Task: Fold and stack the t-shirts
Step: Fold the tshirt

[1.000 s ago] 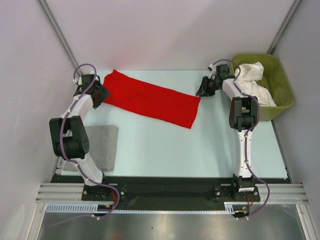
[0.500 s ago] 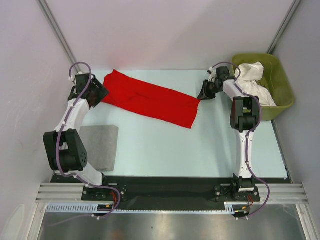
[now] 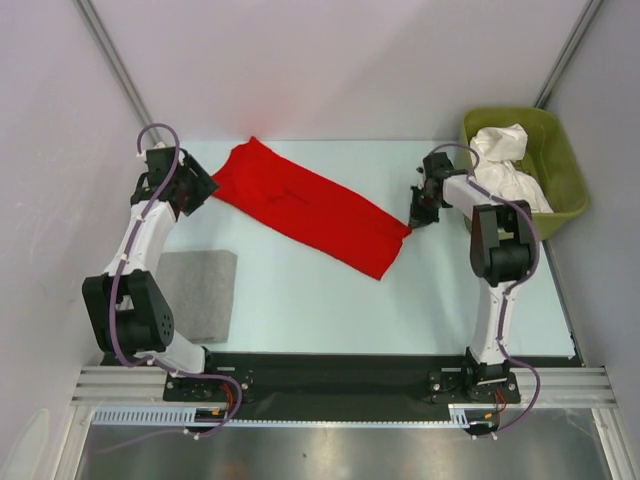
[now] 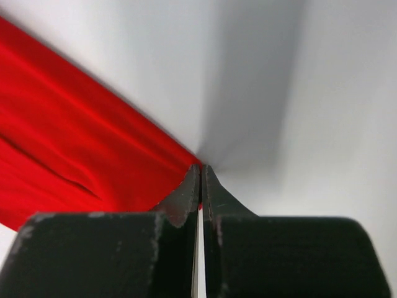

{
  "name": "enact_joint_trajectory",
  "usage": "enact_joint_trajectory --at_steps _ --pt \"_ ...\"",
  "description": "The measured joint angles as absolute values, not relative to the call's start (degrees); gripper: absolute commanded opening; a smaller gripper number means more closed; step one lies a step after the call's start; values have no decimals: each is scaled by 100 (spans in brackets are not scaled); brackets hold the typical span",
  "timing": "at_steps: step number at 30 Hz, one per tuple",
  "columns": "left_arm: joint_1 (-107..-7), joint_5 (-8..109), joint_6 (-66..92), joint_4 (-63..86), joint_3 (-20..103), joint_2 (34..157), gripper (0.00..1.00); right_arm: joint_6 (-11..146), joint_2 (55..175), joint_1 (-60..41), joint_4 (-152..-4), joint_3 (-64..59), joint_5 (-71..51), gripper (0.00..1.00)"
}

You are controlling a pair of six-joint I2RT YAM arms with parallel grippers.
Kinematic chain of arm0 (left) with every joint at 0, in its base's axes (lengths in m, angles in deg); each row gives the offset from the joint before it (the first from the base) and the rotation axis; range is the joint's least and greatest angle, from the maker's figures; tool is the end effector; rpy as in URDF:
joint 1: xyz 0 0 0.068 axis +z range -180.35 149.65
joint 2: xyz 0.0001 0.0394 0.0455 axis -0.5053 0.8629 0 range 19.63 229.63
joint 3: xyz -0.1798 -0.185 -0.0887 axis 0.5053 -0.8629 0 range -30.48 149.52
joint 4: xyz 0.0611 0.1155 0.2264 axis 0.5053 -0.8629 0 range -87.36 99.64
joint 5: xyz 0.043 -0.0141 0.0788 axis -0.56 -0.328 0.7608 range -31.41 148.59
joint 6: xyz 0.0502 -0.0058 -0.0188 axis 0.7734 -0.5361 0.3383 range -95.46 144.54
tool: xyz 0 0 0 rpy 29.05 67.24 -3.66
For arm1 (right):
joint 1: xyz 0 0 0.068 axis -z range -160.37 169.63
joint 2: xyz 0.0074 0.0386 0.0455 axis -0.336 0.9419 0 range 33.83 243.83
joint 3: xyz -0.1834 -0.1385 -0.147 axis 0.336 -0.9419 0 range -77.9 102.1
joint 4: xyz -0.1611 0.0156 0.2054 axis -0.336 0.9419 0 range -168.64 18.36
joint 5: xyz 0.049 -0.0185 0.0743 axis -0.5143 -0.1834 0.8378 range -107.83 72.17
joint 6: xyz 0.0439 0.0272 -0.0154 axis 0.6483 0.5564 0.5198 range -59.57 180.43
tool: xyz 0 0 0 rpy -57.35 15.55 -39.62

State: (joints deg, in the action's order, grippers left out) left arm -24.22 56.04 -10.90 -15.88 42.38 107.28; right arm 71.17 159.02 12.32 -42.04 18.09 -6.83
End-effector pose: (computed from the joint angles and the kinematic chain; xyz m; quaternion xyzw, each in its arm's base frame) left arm 0.3430 0.0353 0.3018 -0.3132 0.8515 -0.1258 0.4012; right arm 0.4553 0.0652 0.1627 0.0090 0.9734 0.1253 0.1914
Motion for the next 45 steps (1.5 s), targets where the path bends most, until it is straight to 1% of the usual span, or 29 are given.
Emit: enact_joint_trajectory --at_steps 6,11,16,20,21,22,23,24,25,26,28,32,35,38,41,45 --pt "-2422 5136 -1088 -1632 4341 10991 67 7530 14027 1298 -4195 -757 -1253 0" --pt "-2422 4553 -1066 -1481 4396 11489 68 8173 12016 1243 -4084 -2862 -1085 1" --pt "-2488 3786 -1127 -1151 4512 12416 68 8964 10416 439 -3968 -4101 -481 4" --pt "-2643 3556 -1147 -1075 4689 13080 68 9233 9782 91 -3760 -4383 -138 4" --pt "-2680 3521 -1149 -1066 4765 13200 68 9246 9738 76 -3765 -4383 -33 5" --pt "-2717 3480 -1154 -1055 4896 13349 69 9259 9741 56 -3765 -4383 63 9" --pt "-2746 3438 -1156 -1031 5032 13482 70 9261 9795 41 -3758 -4381 131 25" --pt "-2770 3418 -1158 -1013 5178 13594 70 9250 9880 21 -3747 -4377 176 33" --pt "-2798 3405 -1160 -981 5340 13710 70 9222 9961 -3 -3721 -4366 185 38" --pt "-2829 3394 -1162 -948 5493 13812 71 9163 10079 -25 -3673 -4331 168 45" --pt "-2870 3401 -1167 -893 5733 13946 71 9016 10372 -31 -3526 -4082 104 48" --pt "-2936 3495 -1291 -753 6057 14103 71 8710 11454 266 -3515 -2622 12 65" --pt "-2988 3630 -1449 -644 6177 14217 71 8470 12619 471 -4007 -1155 -38 68" --pt "-3085 3866 -1658 -541 6273 14413 67 8350 13946 672 -4374 252 87 68" --pt "-3216 4236 -1890 -493 6275 14569 65 8328 15176 841 -4718 1474 264 68" --pt "-3369 4695 -2166 -393 6275 14634 63 8466 16503 965 -5069 2884 463 69"
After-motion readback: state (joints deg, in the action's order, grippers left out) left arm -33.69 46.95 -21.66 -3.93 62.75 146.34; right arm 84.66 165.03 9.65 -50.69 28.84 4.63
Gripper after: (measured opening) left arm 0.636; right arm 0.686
